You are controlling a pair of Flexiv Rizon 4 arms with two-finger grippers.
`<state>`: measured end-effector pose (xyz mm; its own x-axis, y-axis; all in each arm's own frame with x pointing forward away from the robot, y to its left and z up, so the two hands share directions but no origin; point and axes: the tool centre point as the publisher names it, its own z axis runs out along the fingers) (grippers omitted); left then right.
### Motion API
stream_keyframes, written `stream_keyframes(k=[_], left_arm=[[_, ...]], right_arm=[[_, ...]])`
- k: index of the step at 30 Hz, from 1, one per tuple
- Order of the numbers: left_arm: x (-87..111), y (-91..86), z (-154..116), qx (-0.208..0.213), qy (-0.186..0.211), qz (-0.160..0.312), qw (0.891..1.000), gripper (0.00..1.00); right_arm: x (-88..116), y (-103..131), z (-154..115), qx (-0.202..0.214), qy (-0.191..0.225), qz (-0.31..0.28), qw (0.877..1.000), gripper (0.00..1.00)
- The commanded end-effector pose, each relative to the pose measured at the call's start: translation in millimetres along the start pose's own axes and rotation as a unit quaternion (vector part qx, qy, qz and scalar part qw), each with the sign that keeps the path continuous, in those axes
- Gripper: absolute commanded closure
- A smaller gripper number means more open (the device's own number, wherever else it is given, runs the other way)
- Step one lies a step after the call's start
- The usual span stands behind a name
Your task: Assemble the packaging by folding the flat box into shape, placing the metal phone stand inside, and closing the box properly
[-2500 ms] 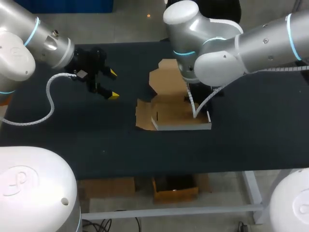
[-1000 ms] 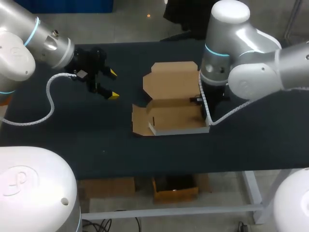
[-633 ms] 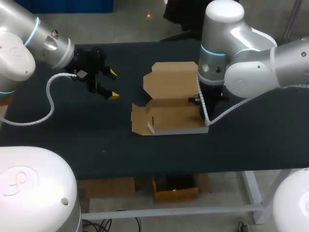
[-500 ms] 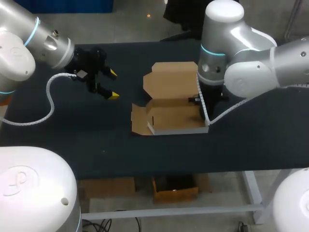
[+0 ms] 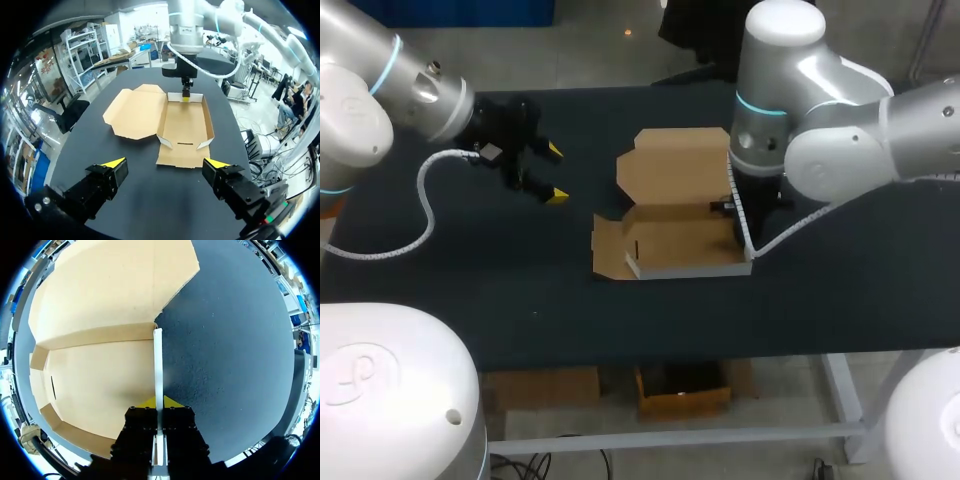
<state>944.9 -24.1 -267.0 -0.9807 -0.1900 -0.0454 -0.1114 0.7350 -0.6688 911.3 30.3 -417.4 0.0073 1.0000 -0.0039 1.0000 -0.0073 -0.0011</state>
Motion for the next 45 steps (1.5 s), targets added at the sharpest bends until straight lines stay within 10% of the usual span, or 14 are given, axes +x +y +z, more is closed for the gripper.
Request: stream_keyframes(k=[1, 6, 10, 19, 28, 36, 45], left_arm=[[7.2, -7.4, 14.5, -0.004, -0.032, -0.121, 0.992, 0.0], [18.5, -7.7, 16.4, -0.003, -0.058, -0.23, 0.972, 0.0], [31.3, -8.5, 20.8, -0.035, -0.089, -0.394, 0.914, 0.0], [34.5, 3.6, 56.3, -0.127, -0.082, -0.601, 0.785, 0.0], [31.6, 29.4, 84.7, -0.138, -0.007, -0.702, 0.699, 0.0], [40.5, 37.7, 102.9, -0.133, 0.033, -0.738, 0.661, 0.0], [58.2, 36.9, 115.0, -0.124, 0.059, -0.745, 0.653, 0.51]], right_arm=[[1.0, 0.9, -0.5, 0.003, -0.001, 0.0, 1.0, 1.0], [1.0, 0.9, -0.5, 0.003, -0.001, 0.0, 1.0, 1.0], [1.0, 0.9, -0.5, 0.003, -0.001, 0.0, 1.0, 1.0], [1.0, 0.9, -0.5, 0.003, -0.001, 0.0, 1.0, 1.0], [1.0, 0.9, -0.5, 0.003, -0.001, 0.0, 1.0, 1.0], [1.0, 0.9, -0.5, 0.003, -0.001, 0.0, 1.0, 1.0], [1.0, 0.9, -0.5, 0.003, -0.001, 0.0, 1.0, 1.0]])
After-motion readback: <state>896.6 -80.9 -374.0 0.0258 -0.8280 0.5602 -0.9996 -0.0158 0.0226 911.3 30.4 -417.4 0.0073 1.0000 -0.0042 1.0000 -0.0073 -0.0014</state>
